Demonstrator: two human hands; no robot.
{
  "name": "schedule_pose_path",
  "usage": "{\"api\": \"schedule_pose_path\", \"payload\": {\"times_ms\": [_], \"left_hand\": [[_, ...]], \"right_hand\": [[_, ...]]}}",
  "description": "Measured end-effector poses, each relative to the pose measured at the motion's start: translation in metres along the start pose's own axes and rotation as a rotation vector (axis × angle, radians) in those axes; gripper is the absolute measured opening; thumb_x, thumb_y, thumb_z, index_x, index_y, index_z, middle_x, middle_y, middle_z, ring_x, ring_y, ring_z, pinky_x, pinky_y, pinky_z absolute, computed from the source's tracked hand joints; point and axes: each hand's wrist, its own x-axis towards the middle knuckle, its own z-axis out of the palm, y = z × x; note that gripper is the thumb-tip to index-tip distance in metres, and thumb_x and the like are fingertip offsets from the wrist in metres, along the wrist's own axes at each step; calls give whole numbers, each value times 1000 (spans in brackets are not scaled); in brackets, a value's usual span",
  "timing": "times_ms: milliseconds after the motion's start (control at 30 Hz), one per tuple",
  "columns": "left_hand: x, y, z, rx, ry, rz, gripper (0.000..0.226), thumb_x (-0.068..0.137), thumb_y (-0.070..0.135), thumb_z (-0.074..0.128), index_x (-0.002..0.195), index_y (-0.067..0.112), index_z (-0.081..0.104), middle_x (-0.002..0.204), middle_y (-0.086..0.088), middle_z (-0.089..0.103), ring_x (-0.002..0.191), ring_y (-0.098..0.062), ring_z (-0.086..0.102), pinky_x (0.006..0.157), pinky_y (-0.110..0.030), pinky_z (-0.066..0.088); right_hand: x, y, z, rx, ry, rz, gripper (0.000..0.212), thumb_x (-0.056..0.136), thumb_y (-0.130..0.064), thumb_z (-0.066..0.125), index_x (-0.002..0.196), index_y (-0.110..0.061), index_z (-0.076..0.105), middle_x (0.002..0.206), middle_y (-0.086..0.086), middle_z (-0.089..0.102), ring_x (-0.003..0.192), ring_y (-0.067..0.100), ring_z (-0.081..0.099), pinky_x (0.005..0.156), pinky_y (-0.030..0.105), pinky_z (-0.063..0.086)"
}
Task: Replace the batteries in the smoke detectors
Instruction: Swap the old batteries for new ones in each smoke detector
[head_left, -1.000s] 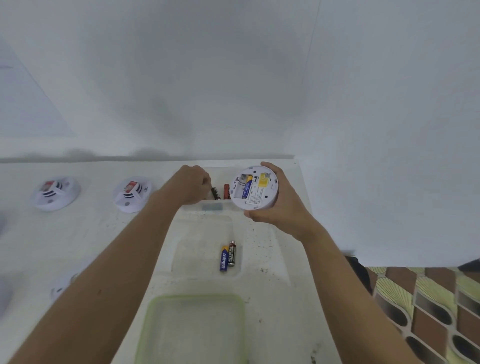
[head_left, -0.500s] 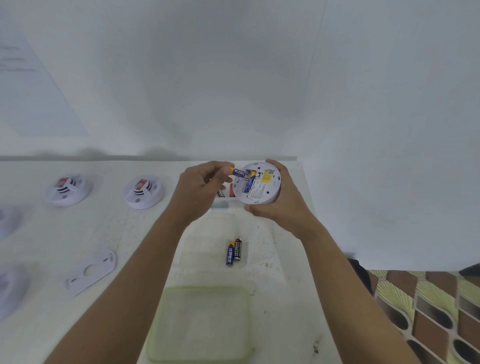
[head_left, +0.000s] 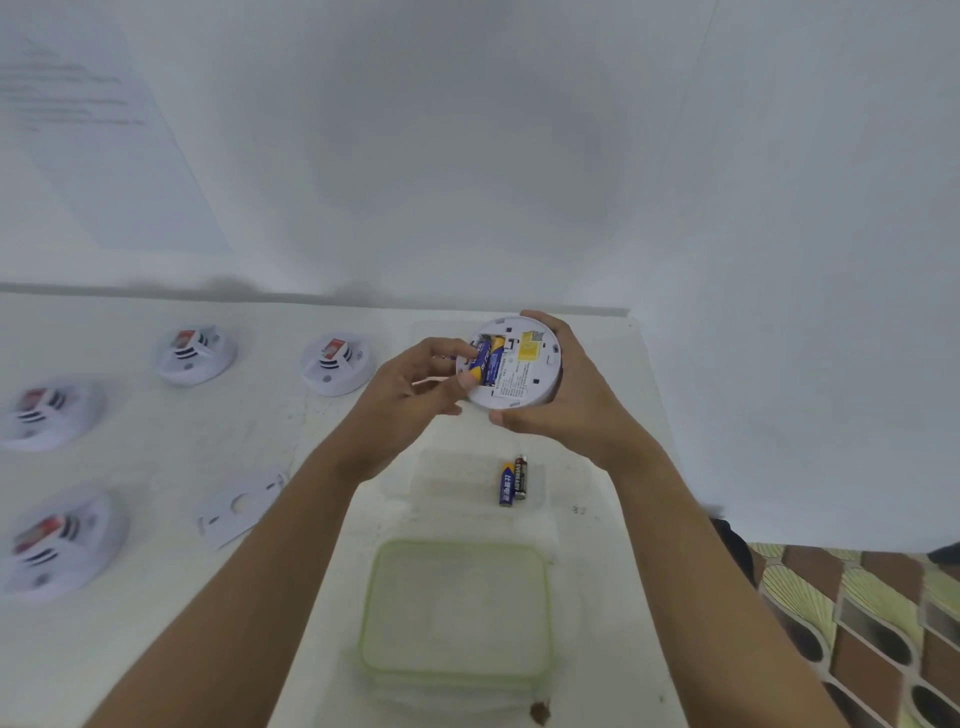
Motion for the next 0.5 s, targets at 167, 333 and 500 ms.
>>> {"api": "schedule_pose_path", "payload": {"times_ms": [167,333,500], "left_hand": [[-24,-2,-18,-125,-36,-57,34,89,28,64,123,23,64,116,-15,67,90,-24,65,84,-38,54],[-46,-3,-40,-215,-10,-76,34,90,17,64,124,15,65,121,-25,61,96,-30,63,88,-41,54],[-66,-3,-61,-305,36,-158,26,96,2,55,117,12,66,119,-13,69,110,-40,63,96,-51,50]], "right_hand": [[-2,-9,24,-13,-55,7,93,68,8,86,143,-19,38,128,-7,59,117,4,60,88,27,57],[-6,-20,55,6,-104,9,95,68,10,85,145,-19,36,130,-5,58,118,5,60,85,29,59],[-10,-24,84,11,-136,10,95,69,15,82,145,-18,35,129,-6,56,115,1,59,81,24,57]]}}
